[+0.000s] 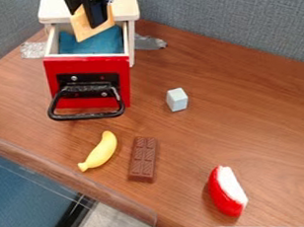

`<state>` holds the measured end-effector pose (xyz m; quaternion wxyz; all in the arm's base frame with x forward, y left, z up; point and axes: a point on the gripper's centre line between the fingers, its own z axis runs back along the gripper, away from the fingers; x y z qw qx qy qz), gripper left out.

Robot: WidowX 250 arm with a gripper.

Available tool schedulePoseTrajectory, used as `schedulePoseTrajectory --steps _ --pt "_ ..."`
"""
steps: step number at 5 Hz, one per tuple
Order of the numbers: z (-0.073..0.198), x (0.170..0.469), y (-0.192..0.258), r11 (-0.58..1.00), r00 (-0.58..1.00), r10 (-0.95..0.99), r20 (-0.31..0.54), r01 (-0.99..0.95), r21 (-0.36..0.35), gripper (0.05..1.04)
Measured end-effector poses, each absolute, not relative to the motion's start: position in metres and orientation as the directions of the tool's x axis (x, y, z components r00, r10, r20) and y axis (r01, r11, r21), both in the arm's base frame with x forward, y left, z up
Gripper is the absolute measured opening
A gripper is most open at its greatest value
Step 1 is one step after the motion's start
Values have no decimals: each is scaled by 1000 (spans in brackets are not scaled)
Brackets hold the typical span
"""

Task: Put the cheese in the drawer

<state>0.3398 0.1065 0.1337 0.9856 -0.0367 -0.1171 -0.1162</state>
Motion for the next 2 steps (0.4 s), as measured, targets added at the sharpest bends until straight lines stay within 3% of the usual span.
schedulePoseTrajectory --steps 2 --pt "126 341 108 963 940 -250 233 266 -41 511"
